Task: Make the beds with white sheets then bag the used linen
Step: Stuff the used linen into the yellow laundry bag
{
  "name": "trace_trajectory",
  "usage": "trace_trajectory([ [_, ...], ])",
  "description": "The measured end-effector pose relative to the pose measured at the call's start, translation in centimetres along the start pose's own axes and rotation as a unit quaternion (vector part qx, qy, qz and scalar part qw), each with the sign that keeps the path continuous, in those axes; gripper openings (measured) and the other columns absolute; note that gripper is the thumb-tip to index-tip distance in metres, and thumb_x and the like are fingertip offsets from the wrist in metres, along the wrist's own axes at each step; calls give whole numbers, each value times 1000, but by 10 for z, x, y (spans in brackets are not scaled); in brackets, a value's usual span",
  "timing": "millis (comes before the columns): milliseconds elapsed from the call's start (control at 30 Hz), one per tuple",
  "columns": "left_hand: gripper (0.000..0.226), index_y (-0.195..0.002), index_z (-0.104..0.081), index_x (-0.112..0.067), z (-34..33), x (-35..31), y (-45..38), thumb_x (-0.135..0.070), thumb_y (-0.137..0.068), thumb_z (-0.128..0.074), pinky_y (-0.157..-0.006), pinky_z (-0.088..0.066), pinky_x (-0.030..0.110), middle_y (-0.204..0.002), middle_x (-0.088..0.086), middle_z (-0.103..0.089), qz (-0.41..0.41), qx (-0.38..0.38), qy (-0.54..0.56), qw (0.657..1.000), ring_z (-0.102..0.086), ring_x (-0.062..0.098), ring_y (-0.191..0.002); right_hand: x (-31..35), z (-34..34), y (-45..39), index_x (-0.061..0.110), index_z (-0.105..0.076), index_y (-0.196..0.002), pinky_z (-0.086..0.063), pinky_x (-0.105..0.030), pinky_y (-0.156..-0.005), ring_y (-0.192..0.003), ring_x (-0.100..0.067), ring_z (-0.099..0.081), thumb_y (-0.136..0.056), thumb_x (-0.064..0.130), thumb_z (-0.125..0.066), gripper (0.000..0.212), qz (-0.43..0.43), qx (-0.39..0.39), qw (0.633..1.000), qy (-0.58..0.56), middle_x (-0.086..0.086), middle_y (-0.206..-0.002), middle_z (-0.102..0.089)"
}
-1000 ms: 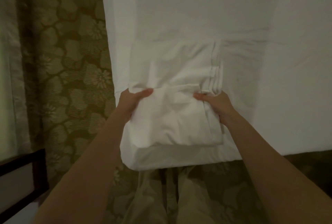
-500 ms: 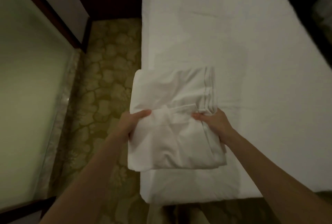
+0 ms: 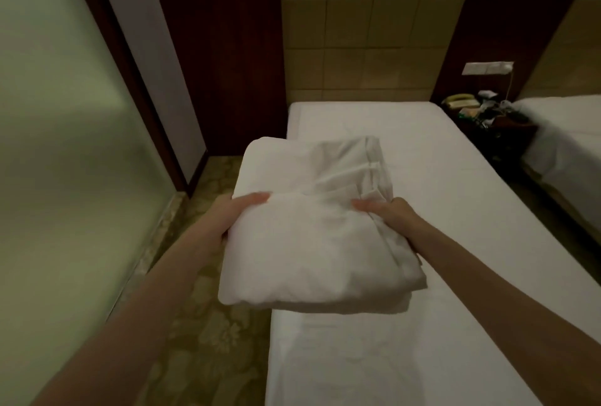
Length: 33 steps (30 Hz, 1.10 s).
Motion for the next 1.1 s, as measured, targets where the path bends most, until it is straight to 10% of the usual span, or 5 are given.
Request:
trace_trajectory([
  [167, 54, -121, -63, -13, 10, -32, 18, -42, -77, -75, -69, -52, 31, -106, 5, -70, -33, 5, 4, 999, -67, 22, -94, 36, 9, 14, -1, -52, -130, -53, -35, -79, -94, -27, -65, -66, 50, -80, 86, 46, -8, 999, 23, -12, -114, -66],
  [433, 78, -120, -64, -15, 15, -50, 25, -52, -53, -78, -94, -51, 44, -110, 5, -69, -60, -2, -5, 998, -66, 26, -101, 62, 20, 26, 0, -51, -129, -51, -32, -71, -88, -24, -64, -74, 46, -77, 76, 82, -8, 996, 34, -9, -109, -65],
  [867, 50, -120, -63, -13, -22, -26, 72, -38, -78, -75, -70, -53, 31, -105, 4, -71, -65, -96, 63, 991, -68, 21, -93, 60, 40, 19, -1, -52, -125, -48, -29, -61, -81, -20, -62, -78, 51, -71, 73, 121, 68, 988, 73, -7, -100, -64],
  [1100, 80, -123, -60, -12, -13, 20, 131, -48, -53, -77, -75, -55, 33, -108, 4, -71, -41, -188, 98, 976, -68, 22, -95, 53, 3, 29, -2, -50, -129, -45, -33, -82, -95, -26, -58, -80, 50, -70, 74, 149, 147, 973, 101, -9, -109, -59],
])
Point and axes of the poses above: each hand's wrist, its own y-axis away from the middle knuckle, its own z-axis out of the back of the hand, x = y × z, the point moved 2 cm from there along -y, towards the middle knuckle
